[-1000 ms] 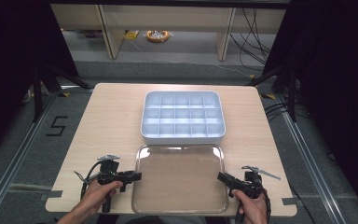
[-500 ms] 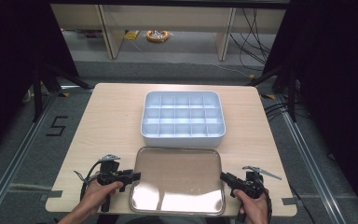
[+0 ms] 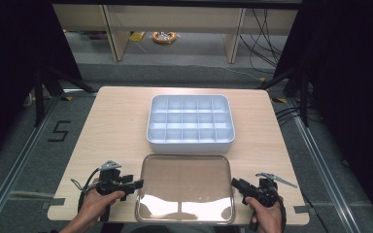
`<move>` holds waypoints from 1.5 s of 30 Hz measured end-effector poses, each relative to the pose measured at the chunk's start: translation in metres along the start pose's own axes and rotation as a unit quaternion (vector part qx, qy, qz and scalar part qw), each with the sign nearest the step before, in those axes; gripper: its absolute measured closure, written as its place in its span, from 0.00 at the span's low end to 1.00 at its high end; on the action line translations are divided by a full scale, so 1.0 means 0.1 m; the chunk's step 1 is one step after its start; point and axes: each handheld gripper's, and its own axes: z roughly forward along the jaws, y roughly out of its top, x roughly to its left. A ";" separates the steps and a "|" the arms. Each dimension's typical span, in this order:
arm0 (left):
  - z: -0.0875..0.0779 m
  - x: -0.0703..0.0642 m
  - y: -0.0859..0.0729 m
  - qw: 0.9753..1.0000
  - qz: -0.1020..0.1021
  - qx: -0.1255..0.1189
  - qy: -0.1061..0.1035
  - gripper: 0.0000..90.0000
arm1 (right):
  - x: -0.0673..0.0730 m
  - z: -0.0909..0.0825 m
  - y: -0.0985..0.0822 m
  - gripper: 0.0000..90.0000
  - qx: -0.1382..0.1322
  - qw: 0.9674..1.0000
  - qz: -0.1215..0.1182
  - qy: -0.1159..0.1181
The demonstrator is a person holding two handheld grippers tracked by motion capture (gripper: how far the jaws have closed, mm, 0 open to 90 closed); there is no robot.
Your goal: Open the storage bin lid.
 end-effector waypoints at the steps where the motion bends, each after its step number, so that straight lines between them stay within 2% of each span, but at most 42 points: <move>1: -0.02 -0.01 -0.01 1.000 -0.003 -0.003 -0.001 0.47 | -0.01 0.01 0.00 0.65 -0.014 1.000 -0.022 -0.001; 2: -0.05 0.01 -0.02 1.000 0.011 0.009 -0.005 0.47 | 0.00 -0.02 0.00 0.64 -0.011 0.999 -0.032 0.005; 3: -0.08 0.02 -0.03 1.000 0.015 0.014 -0.007 0.46 | 0.05 -0.04 -0.01 0.62 -0.001 1.000 -0.017 0.008; 4: -0.08 0.01 -0.04 1.000 0.008 0.007 -0.009 0.45 | 0.05 -0.04 -0.01 0.59 -0.016 0.999 -0.043 0.000; 5: -0.08 0.00 -0.05 1.000 -0.001 0.000 -0.009 0.44 | 0.11 -0.06 -0.02 0.58 -0.003 1.000 -0.012 0.000; 6: -0.09 0.00 -0.06 1.000 -0.007 -0.004 -0.010 0.43 | 0.12 -0.07 -0.02 0.57 -0.002 1.000 -0.020 -0.002; 7: -0.10 0.00 -0.06 1.000 -0.008 -0.008 -0.012 0.42 | 0.19 -0.10 -0.03 0.54 0.008 1.000 0.014 -0.007; 8: -0.11 0.00 -0.07 1.000 -0.009 -0.011 -0.013 0.42 | 0.13 -0.07 -0.02 0.51 -0.013 0.999 -0.041 -0.007; 9: -0.12 0.00 -0.07 1.000 -0.004 -0.014 -0.012 0.41 | 0.21 -0.12 -0.03 0.49 0.005 1.000 -0.009 -0.016; 10: -0.13 0.01 -0.07 1.000 0.001 -0.014 -0.010 0.40 | 0.16 -0.08 -0.02 0.46 -0.023 0.998 -0.064 -0.016; 11: -0.14 0.01 -0.07 1.000 0.006 -0.013 -0.005 0.39 | 0.16 -0.08 -0.02 0.44 -0.030 0.997 -0.072 -0.019; 12: -0.14 0.01 -0.07 1.000 0.010 -0.015 -0.005 0.38 | 0.24 -0.13 -0.03 0.41 -0.016 0.999 -0.029 -0.019; 13: -0.14 0.01 -0.08 1.000 0.009 -0.014 -0.007 0.37 | 0.27 -0.13 -0.04 0.40 -0.023 0.999 -0.028 -0.025; 15: -0.14 0.01 -0.08 1.000 0.003 -0.013 -0.010 0.34 | 0.23 -0.13 -0.03 0.38 -0.026 0.996 -0.078 -0.025; 16: -0.14 0.02 -0.09 1.000 0.009 -0.013 -0.008 0.33 | 0.31 -0.16 -0.05 0.37 -0.004 0.999 -0.029 -0.025; 17: -0.14 0.02 -0.09 1.000 0.016 -0.014 -0.008 0.33 | 0.22 -0.13 -0.03 0.36 -0.034 0.994 -0.101 -0.022; 18: -0.14 0.02 -0.09 1.000 0.016 -0.018 -0.008 0.32 | 0.25 -0.14 -0.04 0.35 -0.033 0.995 -0.087 -0.027; 19: -0.15 0.02 -0.09 1.000 0.017 -0.018 -0.013 0.31 | 0.26 -0.15 -0.04 0.35 -0.034 0.995 -0.095 -0.027; 20: -0.16 0.02 -0.09 1.000 0.015 -0.021 -0.016 0.30 | 0.25 -0.15 -0.05 0.35 -0.043 0.992 -0.118 -0.031; 21: -0.16 0.02 -0.09 0.999 0.014 -0.023 -0.019 0.29 | 0.27 -0.15 -0.05 0.34 -0.047 0.991 -0.119 -0.032; 22: -0.16 0.02 -0.09 0.999 0.016 -0.022 -0.018 0.27 | 0.20 -0.14 -0.02 0.33 -0.063 0.982 -0.177 -0.030; 23: -0.17 0.03 -0.10 0.999 0.018 -0.023 -0.020 0.26 | 0.23 -0.17 -0.03 0.33 -0.061 0.983 -0.169 -0.035; 24: -0.18 0.03 -0.10 0.999 0.020 -0.022 -0.021 0.24 | 0.21 -0.17 -0.03 0.33 -0.065 0.979 -0.189 -0.038; 25: -0.19 0.03 -0.10 0.999 0.027 -0.021 -0.029 0.23 | 0.22 -0.17 -0.03 0.33 -0.069 0.978 -0.192 -0.036; 27: -0.21 0.02 -0.11 0.999 0.032 -0.023 -0.031 0.22 | 0.25 -0.19 -0.07 0.31 -0.063 0.982 -0.175 -0.035; 28: -0.21 0.02 -0.11 0.998 0.036 -0.027 -0.032 0.20 | 0.25 -0.20 -0.08 0.31 -0.063 0.981 -0.179 -0.035; 29: -0.22 0.01 -0.12 0.998 0.034 -0.030 -0.033 0.19 | 0.23 -0.19 -0.07 0.30 -0.067 0.978 -0.195 -0.034; 30: -0.22 0.00 -0.12 0.998 0.029 -0.033 -0.035 0.19 | 0.22 -0.20 -0.07 0.30 -0.068 0.976 -0.204 -0.032; 32: -0.23 0.00 -0.13 0.998 0.031 -0.030 -0.040 0.18 | 0.22 -0.22 -0.08 0.28 -0.065 0.978 -0.198 -0.027; 33: -0.23 0.00 -0.14 0.998 0.031 -0.030 -0.038 0.17 | 0.25 -0.23 -0.11 0.26 -0.058 0.982 -0.180 -0.029; 34: -0.24 -0.01 -0.14 0.998 0.034 -0.031 -0.037 0.16 | 0.21 -0.22 -0.10 0.26 -0.066 0.976 -0.208 -0.029; 37: -0.25 -0.02 -0.16 0.998 0.038 -0.033 -0.040 0.16 | 0.21 -0.25 -0.12 0.25 -0.058 0.977 -0.206 -0.022; 38: -0.27 -0.02 -0.16 0.998 0.046 -0.029 -0.038 0.16 | 0.22 -0.26 -0.12 0.25 -0.060 0.975 -0.212 -0.030; 39: -0.27 -0.03 -0.16 0.998 0.042 -0.033 -0.037 0.16 | 0.24 -0.26 -0.14 0.25 -0.056 0.980 -0.189 -0.030; 40: -0.28 -0.03 -0.17 0.998 0.049 -0.030 -0.037 0.16 | 0.21 -0.26 -0.14 0.25 -0.061 0.976 -0.205 -0.031; 41: -0.28 -0.03 -0.17 0.998 0.047 -0.030 -0.037 0.16 | 0.20 -0.25 -0.13 0.25 -0.061 0.975 -0.211 -0.026; 43: -0.30 -0.03 -0.19 0.998 0.047 -0.031 -0.033 0.16 | 0.20 -0.27 -0.14 0.25 -0.057 0.976 -0.210 -0.031; 44: -0.31 -0.03 -0.20 0.997 0.053 -0.028 -0.041 0.16 | 0.20 -0.28 -0.14 0.25 -0.055 0.977 -0.207 -0.022; 45: -0.30 -0.05 -0.21 0.998 0.043 -0.037 -0.041 0.16 | 0.20 -0.28 -0.15 0.25 -0.051 0.977 -0.203 -0.022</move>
